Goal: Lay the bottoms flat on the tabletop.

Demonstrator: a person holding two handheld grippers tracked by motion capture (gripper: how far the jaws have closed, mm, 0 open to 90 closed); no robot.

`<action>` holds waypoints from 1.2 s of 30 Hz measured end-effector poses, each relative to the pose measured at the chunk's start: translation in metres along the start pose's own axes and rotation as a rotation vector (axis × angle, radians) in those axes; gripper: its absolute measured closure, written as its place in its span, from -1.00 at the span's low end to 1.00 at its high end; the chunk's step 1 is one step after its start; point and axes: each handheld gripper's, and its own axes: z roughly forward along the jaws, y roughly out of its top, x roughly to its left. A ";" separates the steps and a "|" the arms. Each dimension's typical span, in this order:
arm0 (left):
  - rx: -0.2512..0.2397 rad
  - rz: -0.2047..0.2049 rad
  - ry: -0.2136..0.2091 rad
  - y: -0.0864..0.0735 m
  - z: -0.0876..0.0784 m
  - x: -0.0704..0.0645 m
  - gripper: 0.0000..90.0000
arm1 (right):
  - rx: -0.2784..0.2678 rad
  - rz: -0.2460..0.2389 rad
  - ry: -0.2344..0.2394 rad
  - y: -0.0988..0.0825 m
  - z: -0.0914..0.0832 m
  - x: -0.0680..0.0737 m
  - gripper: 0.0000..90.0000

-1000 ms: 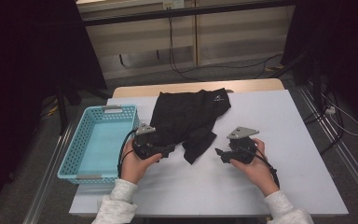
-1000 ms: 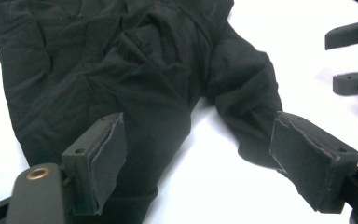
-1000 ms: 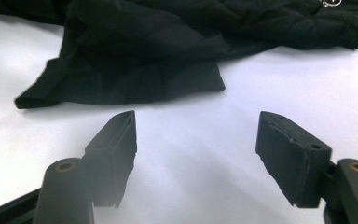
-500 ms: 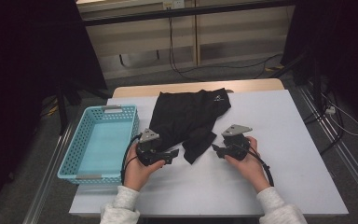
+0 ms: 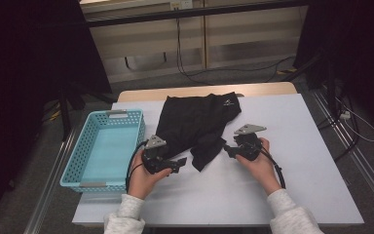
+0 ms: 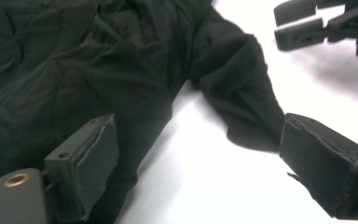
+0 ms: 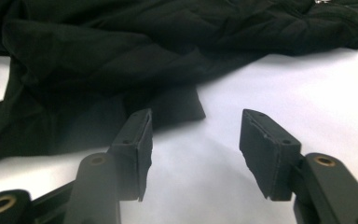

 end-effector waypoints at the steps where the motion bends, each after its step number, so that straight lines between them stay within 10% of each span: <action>1: -0.004 -0.001 0.003 0.000 0.000 0.000 -0.75 | 0.002 0.001 0.001 0.001 0.001 0.000 -0.01; 19: -0.013 0.009 -0.007 0.000 0.000 -0.004 -0.72 | 0.039 -0.045 0.006 0.011 0.034 0.006 0.43; 24: -0.013 0.005 -0.002 -0.001 -0.001 -0.004 -0.71 | 0.055 -0.022 0.054 0.010 0.030 0.006 0.96; 36: -0.018 0.014 -0.015 0.001 -0.001 -0.006 -0.71 | 0.049 -0.010 0.073 -0.004 -0.001 -0.001 1.00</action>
